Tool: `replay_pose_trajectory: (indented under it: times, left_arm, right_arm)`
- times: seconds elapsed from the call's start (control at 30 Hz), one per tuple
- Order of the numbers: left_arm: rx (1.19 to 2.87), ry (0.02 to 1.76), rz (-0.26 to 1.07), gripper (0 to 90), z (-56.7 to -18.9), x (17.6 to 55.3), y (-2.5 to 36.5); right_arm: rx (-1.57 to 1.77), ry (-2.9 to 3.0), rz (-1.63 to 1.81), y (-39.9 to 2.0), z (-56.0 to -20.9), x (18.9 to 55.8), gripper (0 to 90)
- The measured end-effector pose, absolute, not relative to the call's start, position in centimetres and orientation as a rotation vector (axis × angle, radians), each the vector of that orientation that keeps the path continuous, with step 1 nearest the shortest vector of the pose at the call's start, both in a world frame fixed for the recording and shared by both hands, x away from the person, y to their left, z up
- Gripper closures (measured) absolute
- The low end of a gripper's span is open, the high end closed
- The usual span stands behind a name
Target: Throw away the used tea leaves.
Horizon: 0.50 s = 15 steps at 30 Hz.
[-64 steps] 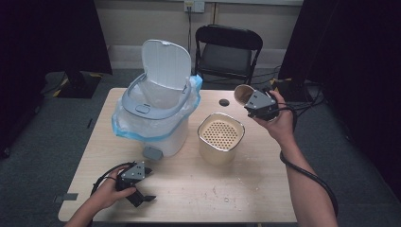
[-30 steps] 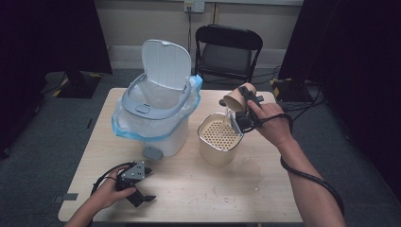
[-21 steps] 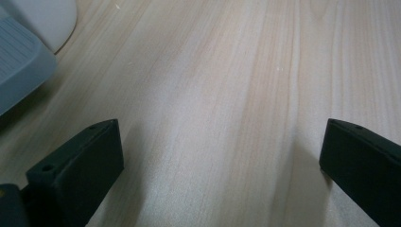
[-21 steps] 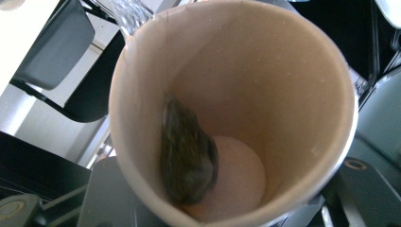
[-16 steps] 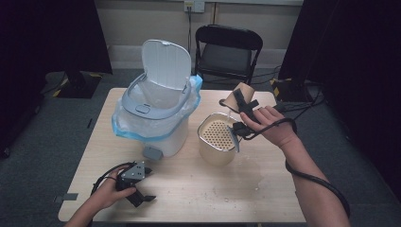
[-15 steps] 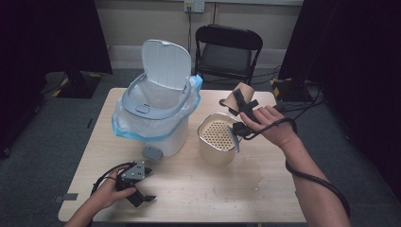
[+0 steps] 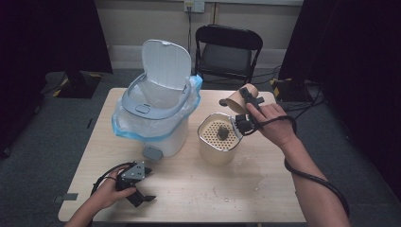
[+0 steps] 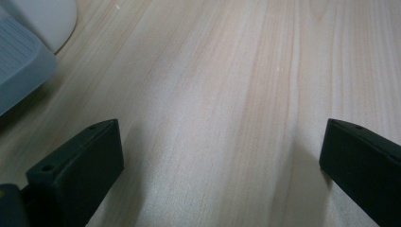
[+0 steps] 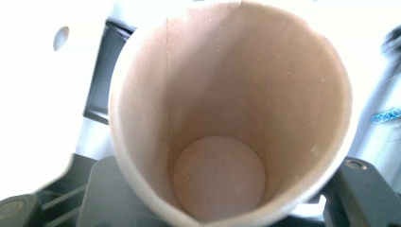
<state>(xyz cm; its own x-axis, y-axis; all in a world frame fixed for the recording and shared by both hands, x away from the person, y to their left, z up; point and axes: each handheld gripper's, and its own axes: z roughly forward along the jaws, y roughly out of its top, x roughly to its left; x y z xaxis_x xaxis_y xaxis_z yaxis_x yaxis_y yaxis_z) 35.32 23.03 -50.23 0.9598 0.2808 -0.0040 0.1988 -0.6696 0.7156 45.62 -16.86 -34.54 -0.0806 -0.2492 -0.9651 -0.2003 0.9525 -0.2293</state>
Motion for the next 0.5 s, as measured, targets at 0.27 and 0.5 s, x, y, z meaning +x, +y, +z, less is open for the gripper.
replay_pose_trajectory:
  times: [0.27, 0.5]
  left_arm:
    - [2.322, 0.335, 0.137, 0.0, -50.2, 35.3, 23.0]
    - [2.322, 0.34, 0.136, 0.0, -50.2, 35.3, 23.0]
  right_arm:
    - [-0.158, 1.831, 0.167, -17.3, -33.3, 46.4, 40.9]
    - [0.011, 1.972, 0.317, -17.4, -33.3, 46.7, 40.9]
